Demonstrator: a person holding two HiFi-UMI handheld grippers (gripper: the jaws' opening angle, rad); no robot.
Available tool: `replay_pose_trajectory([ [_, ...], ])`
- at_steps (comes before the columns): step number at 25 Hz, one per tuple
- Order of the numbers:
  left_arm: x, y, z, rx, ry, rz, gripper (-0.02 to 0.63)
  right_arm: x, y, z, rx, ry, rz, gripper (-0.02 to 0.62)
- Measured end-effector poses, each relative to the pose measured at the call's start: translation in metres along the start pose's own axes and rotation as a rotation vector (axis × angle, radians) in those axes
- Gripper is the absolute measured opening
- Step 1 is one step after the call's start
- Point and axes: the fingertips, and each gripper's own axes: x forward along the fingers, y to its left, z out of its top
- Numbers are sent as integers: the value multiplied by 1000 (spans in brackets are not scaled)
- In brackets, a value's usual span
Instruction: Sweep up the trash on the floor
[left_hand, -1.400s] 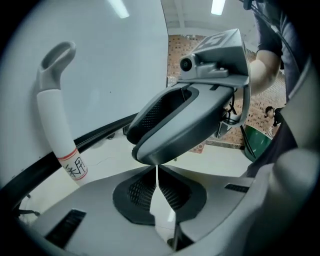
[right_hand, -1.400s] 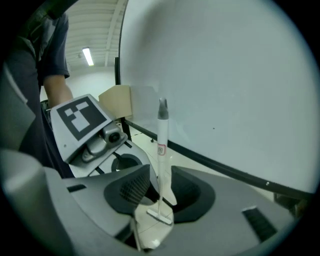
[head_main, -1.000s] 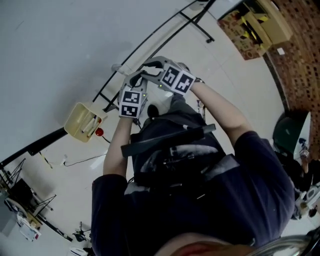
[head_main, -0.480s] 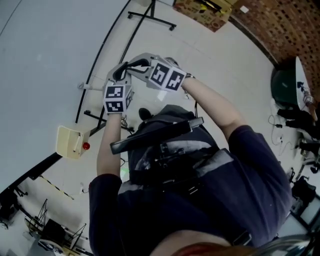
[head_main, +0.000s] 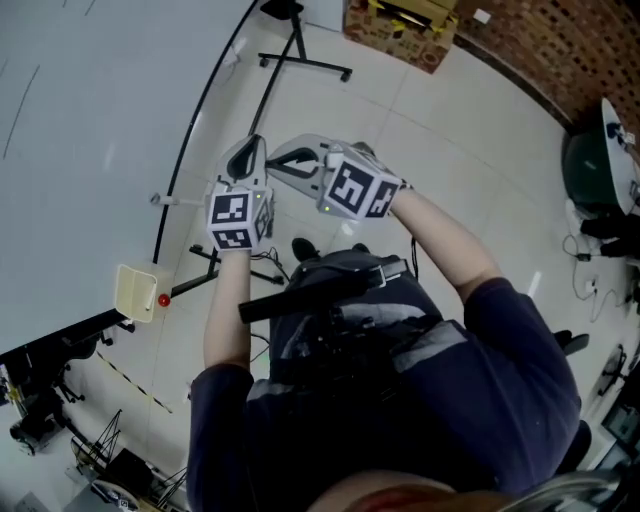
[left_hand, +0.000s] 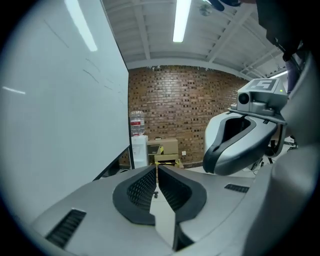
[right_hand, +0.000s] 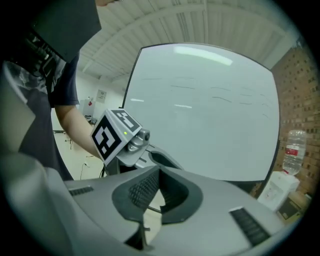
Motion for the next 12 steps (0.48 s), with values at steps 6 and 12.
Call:
replay_pose_trajectory([
  [6, -27, -59, 40, 171, -10, 37, 0, -62, 8, -14, -22, 0, -15, 8],
  [12, -69, -100, 60, 306, 5, 88, 0, -97, 31, -34, 71, -1, 26, 9],
])
